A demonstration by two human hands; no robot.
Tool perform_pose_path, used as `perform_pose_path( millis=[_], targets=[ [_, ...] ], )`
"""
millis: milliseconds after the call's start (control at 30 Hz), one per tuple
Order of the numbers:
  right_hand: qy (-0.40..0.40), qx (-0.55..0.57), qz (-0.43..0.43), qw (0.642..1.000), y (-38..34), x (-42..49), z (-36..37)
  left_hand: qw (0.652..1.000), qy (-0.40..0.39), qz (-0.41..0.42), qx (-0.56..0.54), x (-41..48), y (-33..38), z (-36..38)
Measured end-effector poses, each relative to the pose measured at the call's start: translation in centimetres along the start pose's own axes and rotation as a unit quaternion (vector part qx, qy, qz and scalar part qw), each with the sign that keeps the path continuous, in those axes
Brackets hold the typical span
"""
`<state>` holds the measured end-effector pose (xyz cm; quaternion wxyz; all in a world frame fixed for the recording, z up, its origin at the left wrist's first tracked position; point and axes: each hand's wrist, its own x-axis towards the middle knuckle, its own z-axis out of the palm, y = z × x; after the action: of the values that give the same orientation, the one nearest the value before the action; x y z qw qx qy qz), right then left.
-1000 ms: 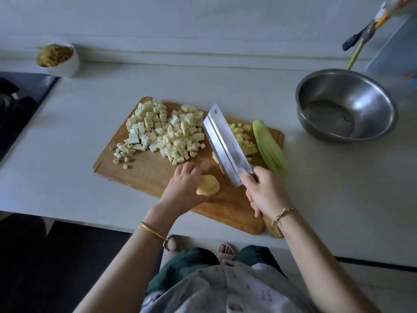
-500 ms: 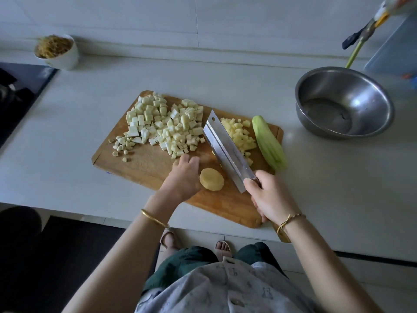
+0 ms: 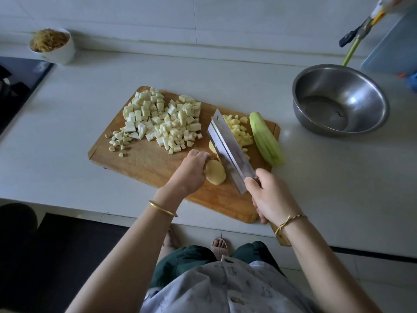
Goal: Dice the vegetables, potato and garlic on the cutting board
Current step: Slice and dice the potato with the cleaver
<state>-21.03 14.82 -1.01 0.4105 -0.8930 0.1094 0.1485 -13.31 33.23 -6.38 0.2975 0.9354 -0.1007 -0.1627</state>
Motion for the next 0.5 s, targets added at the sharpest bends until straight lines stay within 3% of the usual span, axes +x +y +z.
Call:
perform_pose_path(
  millis=[100, 200, 500],
  targets=[
    [-0.006, -0.005, 0.003, 1.000, -0.3, -0.4, -0.1, 0.995, 0.064, -0.039, -0.068, -1.2, 0.7, 1.2],
    [-0.019, 0.000, 0.011, 1.000, -0.6, -0.5, 0.1, 0.989, 0.129, -0.057, -0.045, -1.7, 1.3, 2.7],
    [-0.056, -0.038, 0.029, 0.997, -1.8, -0.4, -0.2, 0.979, 0.189, -0.055, -0.054, -2.6, 1.5, 4.2]
  ],
)
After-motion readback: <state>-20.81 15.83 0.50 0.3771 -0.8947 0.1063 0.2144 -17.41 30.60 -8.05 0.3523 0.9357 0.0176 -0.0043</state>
